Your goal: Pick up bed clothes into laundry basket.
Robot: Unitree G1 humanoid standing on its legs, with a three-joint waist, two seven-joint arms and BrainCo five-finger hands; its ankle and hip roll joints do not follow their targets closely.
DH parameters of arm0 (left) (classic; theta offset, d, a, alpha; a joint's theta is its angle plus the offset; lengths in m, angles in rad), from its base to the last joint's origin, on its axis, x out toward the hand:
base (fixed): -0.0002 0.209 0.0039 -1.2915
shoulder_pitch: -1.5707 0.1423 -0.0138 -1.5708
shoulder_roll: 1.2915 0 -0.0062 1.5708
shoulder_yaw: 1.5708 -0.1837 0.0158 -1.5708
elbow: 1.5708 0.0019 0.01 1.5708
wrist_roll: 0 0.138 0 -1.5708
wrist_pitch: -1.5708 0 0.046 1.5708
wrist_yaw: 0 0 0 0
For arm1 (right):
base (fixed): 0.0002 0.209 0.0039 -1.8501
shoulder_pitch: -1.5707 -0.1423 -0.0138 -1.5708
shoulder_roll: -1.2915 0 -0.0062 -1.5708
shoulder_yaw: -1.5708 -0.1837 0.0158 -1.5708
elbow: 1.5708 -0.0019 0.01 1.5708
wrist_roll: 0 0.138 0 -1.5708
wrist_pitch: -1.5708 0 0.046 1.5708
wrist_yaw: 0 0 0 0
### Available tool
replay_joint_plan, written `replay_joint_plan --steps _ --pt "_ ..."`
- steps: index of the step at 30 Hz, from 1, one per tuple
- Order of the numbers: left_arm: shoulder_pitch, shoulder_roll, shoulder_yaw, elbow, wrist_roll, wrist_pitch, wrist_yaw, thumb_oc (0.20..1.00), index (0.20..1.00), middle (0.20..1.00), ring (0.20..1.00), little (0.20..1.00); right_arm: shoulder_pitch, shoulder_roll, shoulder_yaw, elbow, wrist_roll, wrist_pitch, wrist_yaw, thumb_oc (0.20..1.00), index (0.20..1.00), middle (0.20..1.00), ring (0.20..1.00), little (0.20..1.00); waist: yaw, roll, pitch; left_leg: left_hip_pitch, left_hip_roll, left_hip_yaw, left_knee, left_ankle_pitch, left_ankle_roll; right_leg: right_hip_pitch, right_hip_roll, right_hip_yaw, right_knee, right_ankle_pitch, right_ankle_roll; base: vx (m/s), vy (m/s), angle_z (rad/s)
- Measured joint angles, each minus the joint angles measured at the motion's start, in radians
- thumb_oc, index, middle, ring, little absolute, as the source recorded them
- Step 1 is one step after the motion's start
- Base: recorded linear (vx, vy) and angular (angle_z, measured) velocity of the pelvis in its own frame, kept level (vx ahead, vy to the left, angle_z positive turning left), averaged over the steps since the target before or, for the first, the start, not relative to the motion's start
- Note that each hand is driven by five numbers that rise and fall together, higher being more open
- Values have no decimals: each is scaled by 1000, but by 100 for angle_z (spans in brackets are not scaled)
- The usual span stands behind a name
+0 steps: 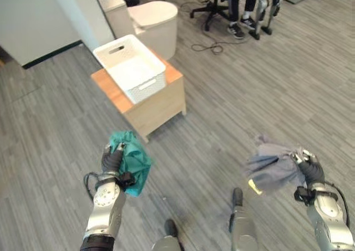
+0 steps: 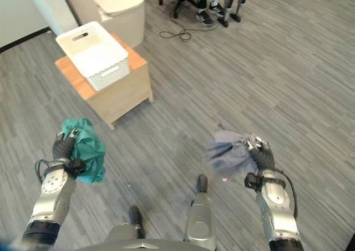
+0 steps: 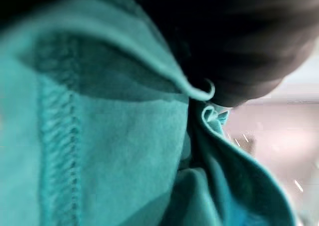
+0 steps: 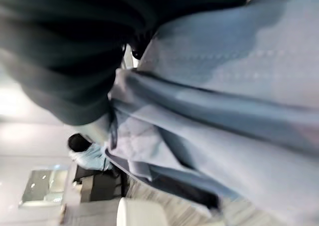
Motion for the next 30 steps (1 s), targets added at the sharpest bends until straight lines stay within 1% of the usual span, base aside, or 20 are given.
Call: replay_joint_plan --steps 1,2,3,4,5,6,7,10,12,15,18,19,21,22,23,25,26,27,29,30 --pt "0 -26 -5 -1 -3 0 -1 200 200 200 200 200 -18 2 1 42 2 0 -3 200 200 200 200 200 -11 23 -4 -23 78 -30 88 25 -47 1 75 -47 66 -63 -38 522 -700 24" --pt "-18 -20 -6 -5 -12 2 -3 200 200 200 200 200 -29 16 2 60 9 4 -1 200 200 200 200 200 -7 -7 4 -114 117 -73 276 14 -51 -16 86 -57 138 -113 -113 492 -564 22" --pt "-23 -20 -11 -39 -41 7 -4 200 200 200 200 200 -25 22 -1 60 34 5 1 200 200 200 200 200 42 -65 8 -319 124 -231 645 97 53 -32 102 -51 201 -167 -166 324 -228 -9" --pt "-27 -29 -25 -49 -46 2 -3 200 200 200 200 200 -27 10 -5 57 47 4 -1 200 200 200 200 200 65 -84 15 -389 94 -315 804 108 54 -21 101 -40 195 -160 -159 394 -150 -23" --pt "-9 -33 -41 -41 -65 12 -10 200 200 200 200 200 -48 -3 -3 48 53 -2 -4 200 200 200 200 200 85 -96 23 -483 -17 -362 896 41 -1 53 111 -35 146 -175 -178 442 -101 -12" --pt "-11 -47 -44 -33 -70 14 -12 200 200 200 200 200 -47 -16 -5 38 58 -6 -4 200 200 200 200 200 70 -99 21 -504 -69 -352 898 27 12 75 111 -43 125 -171 -181 455 -24 -17" --pt "8 -52 -43 -32 -77 9 -12 200 200 200 200 200 -64 -33 1 25 64 -7 0 200 200 200 200 200 96 -78 14 -534 -96 -233 812 14 45 114 134 -47 100 -178 -179 311 0 -14" --pt "12 -37 -34 -22 -78 8 -19 200 200 200 200 200 -75 -37 22 8 87 -14 0 200 200 200 200 200 93 -36 -1 -532 -130 -77 499 30 77 187 202 -70 25 -164 -211 492 80 -17" --pt "12 -28 -35 -5 -78 6 -21 200 200 200 200 200 -63 -32 30 16 86 -15 -3 200 200 200 200 200 89 -19 -16 -486 -120 -58 261 48 94 232 247 -65 -36 -172 -185 514 140 -7" --pt "9 -26 -23 39 -78 1 -11 200 200 200 200 200 -64 -27 30 26 85 -14 -4 200 200 200 200 200 98 3 -28 -456 -81 -73 93 63 109 261 298 -27 -64 -167 -201 519 210 -29" --pt "16 -27 9 100 -78 1 1 200 200 200 200 200 -64 -26 26 27 85 -13 -2 200 200 200 200 200 110 4 -30 -453 -35 -62 83 88 117 323 317 56 -80 -172 -200 591 274 -49" --pt "25 -28 30 101 -78 1 5 200 200 200 200 200 -63 -27 24 26 84 -13 1 200 200 200 200 200 119 2 -32 -457 -5 -30 107 92 105 347 319 104 -76 -206 -169 388 179 -56" --pt "28 -27 58 101 -79 1 13 200 200 200 200 200 -55 -29 15 26 76 -10 2 200 200 200 200 200 123 9 -39 -466 34 26 200 94 109 406 324 111 -84 -241 -200 588 324 -46" --pt "34 -25 63 98 -79 1 15 200 200 200 200 200 -44 -27 14 24 75 -7 6 200 200 200 200 200 125 11 -52 -472 38 28 237 94 109 418 318 106 -81 -267 -187 744 487 -30" --pt "41 -16 69 99 -79 1 15 200 200 200 200 200 -27 -17 20 34 72 -1 12 200 200 200 200 200 127 -26 -82 -468 0 57 352 81 105 430 271 94 -72 -317 -171 474 410 -2" --pt "43 -34 54 103 -78 -1 33 200 200 200 200 200 14 -39 72 25 42 8 24 200 200 200 200 200 101 23 -104 -403 -39 53 357 38 183 300 278 52 343 -366 -115 491 406 4" --pt "48 -30 43 97 -78 -2 30 200 200 200 200 200 17 -51 99 20 36 12 27 200 200 200 200 200 101 42 -120 -357 -48 39 298 34 217 209 269 30 561 -354 -121 418 280 6" --pt "36 2 34 100 -78 -1 31 200 200 200 200 200 16 -29 146 24 20 16 26 200 200 200 200 200 82 -6 -123 -323 -119 7 278 35 247 110 224 28 776 -258 -173 311 151 35" --pt "17 17 21 83 -77 -1 33 200 200 200 200 200 26 -18 159 0 -6 28 43 200 200 200 200 200 62 5 -113 -273 -177 -62 223 17 254 18 164 60 893 -286 -146 508 188 87" --pt "-11 29 7 83 -77 1 38 200 200 200 200 200 13 -18 159 -26 -10 34 44 200 200 200 200 200 52 31 -96 -235 -189 -100 186 21 259 -19 130 74 849 -318 -128 471 120 95"
